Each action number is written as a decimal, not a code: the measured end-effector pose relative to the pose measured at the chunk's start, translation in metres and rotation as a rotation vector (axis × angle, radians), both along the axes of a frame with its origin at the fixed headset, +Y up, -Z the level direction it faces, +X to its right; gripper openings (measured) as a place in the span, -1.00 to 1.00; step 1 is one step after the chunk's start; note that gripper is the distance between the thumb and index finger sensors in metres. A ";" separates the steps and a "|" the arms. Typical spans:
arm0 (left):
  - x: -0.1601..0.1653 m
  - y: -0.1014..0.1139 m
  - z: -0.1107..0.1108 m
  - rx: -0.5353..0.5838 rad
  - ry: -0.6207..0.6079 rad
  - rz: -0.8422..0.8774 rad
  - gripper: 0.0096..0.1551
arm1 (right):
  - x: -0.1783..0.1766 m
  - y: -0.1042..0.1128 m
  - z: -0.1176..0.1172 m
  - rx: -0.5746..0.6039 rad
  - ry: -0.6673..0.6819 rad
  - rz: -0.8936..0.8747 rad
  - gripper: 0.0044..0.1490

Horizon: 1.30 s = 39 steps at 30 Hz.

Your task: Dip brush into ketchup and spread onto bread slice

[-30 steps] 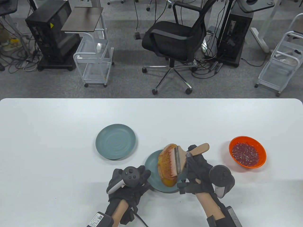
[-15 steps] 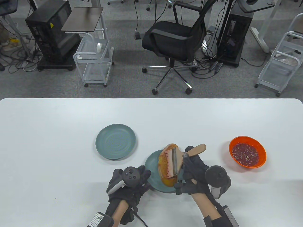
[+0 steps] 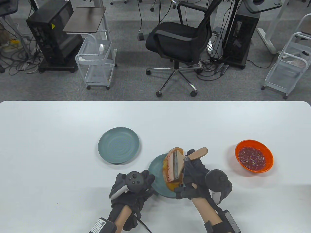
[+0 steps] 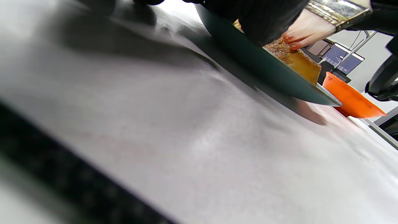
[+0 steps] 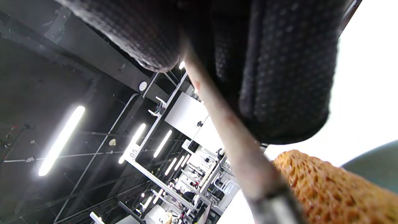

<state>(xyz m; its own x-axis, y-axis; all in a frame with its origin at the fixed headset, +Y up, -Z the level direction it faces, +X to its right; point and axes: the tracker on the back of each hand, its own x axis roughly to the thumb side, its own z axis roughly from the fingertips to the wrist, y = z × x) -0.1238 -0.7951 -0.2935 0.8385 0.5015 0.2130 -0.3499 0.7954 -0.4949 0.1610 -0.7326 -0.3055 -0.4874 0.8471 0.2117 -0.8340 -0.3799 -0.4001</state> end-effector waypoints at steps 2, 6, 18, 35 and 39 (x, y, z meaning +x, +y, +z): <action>0.000 0.000 0.000 0.002 0.000 -0.003 -0.32 | 0.009 0.005 0.001 0.043 -0.042 0.113 -0.36; 0.000 0.000 0.000 0.001 0.000 -0.004 -0.32 | 0.016 0.014 0.003 0.116 -0.064 0.162 -0.36; 0.000 0.000 0.000 0.000 0.000 -0.002 -0.32 | 0.007 -0.007 -0.006 -0.052 0.027 -0.064 -0.36; 0.000 0.000 0.000 -0.001 0.000 -0.001 -0.32 | 0.015 -0.010 -0.013 -0.082 0.098 -0.054 -0.35; 0.000 0.000 0.000 -0.001 0.002 -0.003 -0.32 | 0.040 0.002 -0.011 -0.016 0.024 0.019 -0.36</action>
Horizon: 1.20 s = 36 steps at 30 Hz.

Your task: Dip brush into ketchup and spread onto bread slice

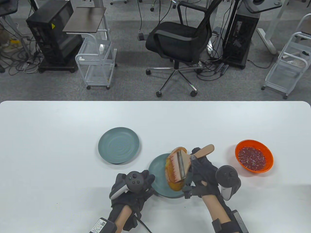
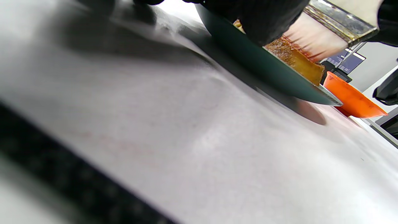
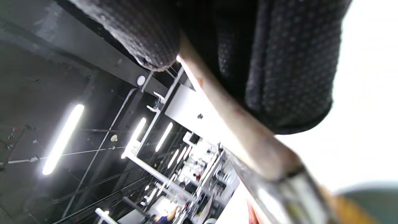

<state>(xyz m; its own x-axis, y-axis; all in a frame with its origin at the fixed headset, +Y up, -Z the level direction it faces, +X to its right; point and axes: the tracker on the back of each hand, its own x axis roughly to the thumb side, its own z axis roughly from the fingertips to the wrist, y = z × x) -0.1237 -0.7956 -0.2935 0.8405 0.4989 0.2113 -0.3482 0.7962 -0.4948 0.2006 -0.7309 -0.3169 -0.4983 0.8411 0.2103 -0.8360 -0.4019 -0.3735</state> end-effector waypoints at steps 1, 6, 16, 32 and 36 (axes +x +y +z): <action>0.000 0.000 0.000 0.001 0.000 0.000 -0.32 | 0.007 0.003 0.001 0.022 -0.024 0.031 -0.35; 0.000 0.000 0.000 0.000 0.000 -0.001 -0.32 | 0.002 -0.003 0.001 -0.001 0.011 -0.172 -0.36; 0.000 0.000 0.000 -0.002 -0.001 0.003 -0.32 | -0.007 -0.011 -0.010 0.013 0.024 -0.108 -0.35; 0.000 0.000 0.000 -0.004 0.003 0.004 -0.32 | -0.013 -0.017 -0.009 -0.004 0.070 -0.132 -0.34; 0.000 0.000 0.000 -0.004 0.002 0.004 -0.32 | 0.011 -0.002 -0.004 0.100 -0.066 -0.031 -0.35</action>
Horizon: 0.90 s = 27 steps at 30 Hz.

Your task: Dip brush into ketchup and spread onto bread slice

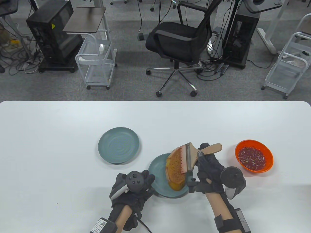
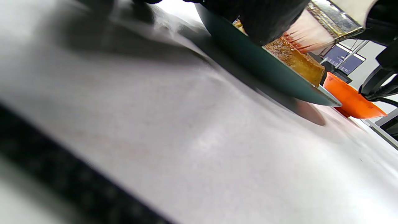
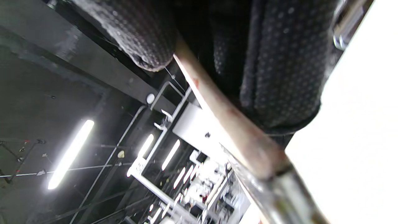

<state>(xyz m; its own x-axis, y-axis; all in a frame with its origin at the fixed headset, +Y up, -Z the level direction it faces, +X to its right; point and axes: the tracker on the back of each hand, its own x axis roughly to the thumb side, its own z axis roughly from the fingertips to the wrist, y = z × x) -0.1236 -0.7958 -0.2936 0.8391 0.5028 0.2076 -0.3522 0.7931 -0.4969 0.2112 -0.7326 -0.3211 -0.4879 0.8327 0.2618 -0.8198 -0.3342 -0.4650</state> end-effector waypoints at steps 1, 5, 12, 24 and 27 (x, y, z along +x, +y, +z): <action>0.000 0.000 0.000 0.000 0.000 0.000 -0.32 | 0.002 0.002 0.001 0.011 -0.007 -0.008 -0.35; 0.000 0.000 0.000 0.000 -0.001 -0.002 -0.32 | -0.007 -0.001 0.005 -0.036 0.093 -0.120 -0.35; 0.000 0.000 0.000 0.001 -0.001 -0.003 -0.32 | -0.028 -0.006 0.003 -0.129 0.177 -0.044 -0.35; 0.000 0.000 0.000 0.000 0.003 -0.004 -0.32 | -0.013 -0.003 0.002 -0.129 0.235 -0.200 -0.35; 0.000 0.000 0.000 -0.001 0.003 -0.002 -0.32 | -0.019 -0.003 0.000 -0.149 0.262 -0.063 -0.35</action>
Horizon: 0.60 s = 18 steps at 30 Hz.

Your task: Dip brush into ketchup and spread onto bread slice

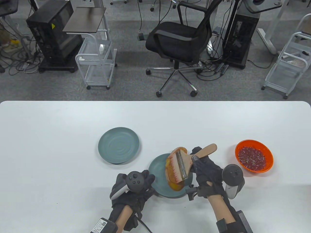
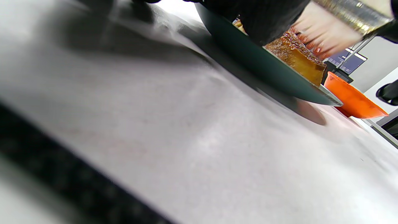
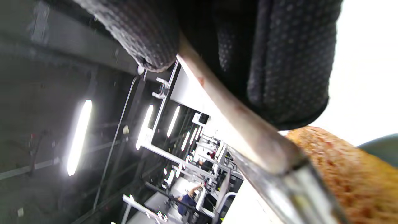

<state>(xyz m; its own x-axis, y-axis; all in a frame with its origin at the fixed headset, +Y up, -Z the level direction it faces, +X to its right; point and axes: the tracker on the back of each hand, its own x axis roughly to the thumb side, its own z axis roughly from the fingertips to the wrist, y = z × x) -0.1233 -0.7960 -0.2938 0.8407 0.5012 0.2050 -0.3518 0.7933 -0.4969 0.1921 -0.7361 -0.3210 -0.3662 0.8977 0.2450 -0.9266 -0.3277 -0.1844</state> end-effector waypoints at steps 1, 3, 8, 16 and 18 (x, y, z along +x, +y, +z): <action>0.000 0.000 0.000 0.000 0.000 0.001 -0.31 | 0.002 0.002 0.000 0.016 -0.015 0.052 -0.35; 0.000 0.000 0.000 0.000 0.000 0.000 -0.32 | 0.009 0.008 0.002 0.053 -0.039 0.092 -0.35; 0.000 0.000 0.000 0.000 0.000 -0.003 -0.31 | 0.019 0.026 0.011 0.197 -0.186 0.210 -0.35; 0.000 0.000 0.000 0.001 -0.002 -0.004 -0.31 | -0.019 -0.003 0.008 -0.005 -0.047 -0.006 -0.35; 0.000 0.000 0.000 -0.001 -0.003 -0.001 -0.31 | -0.014 0.002 0.009 0.049 -0.072 0.086 -0.34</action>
<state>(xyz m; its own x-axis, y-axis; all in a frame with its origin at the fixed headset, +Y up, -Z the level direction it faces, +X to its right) -0.1236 -0.7957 -0.2941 0.8406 0.5004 0.2071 -0.3496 0.7934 -0.4984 0.1781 -0.7340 -0.3123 -0.4599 0.8496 0.2580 -0.8791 -0.3948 -0.2668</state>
